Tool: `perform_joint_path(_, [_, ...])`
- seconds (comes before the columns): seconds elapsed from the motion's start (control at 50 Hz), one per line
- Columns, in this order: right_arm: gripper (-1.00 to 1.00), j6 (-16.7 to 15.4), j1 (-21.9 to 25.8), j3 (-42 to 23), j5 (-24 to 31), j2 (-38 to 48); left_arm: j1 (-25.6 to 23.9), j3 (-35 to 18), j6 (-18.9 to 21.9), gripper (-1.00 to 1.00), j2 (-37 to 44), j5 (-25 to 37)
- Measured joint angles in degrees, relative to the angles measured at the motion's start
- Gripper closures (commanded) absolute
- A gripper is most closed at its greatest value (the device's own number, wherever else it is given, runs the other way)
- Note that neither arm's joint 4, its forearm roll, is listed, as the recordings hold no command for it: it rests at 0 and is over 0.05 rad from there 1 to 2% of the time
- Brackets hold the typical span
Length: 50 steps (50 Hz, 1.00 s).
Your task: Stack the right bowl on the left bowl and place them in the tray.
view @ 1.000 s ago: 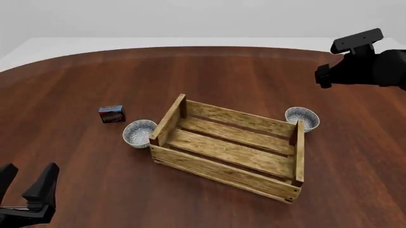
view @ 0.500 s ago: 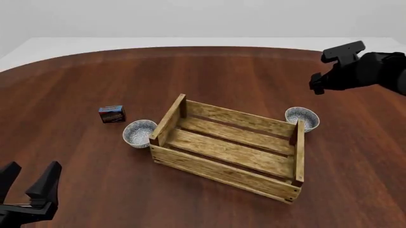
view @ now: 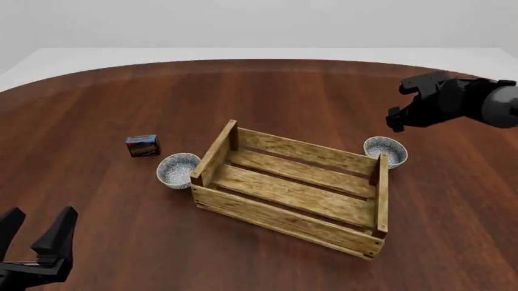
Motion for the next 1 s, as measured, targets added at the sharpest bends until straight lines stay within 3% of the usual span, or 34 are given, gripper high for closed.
perform_joint_path(0.86, [-1.0, 0.16, -2.67, 2.13, -3.87, 11.21, -0.07, -0.01, -0.66, -1.0, 0.31, -0.5])
perform_joint_path(0.88, [1.0, 0.29, -2.61, 2.28, -4.07, 11.17, -0.08, -0.01, -0.68, -1.0, 0.31, -0.51])
perform_joint_path(1.0, [1.0, 1.52, -2.17, 2.96, -4.44, 10.6, -0.15, 0.0, -0.79, -1.0, 0.17, -0.42])
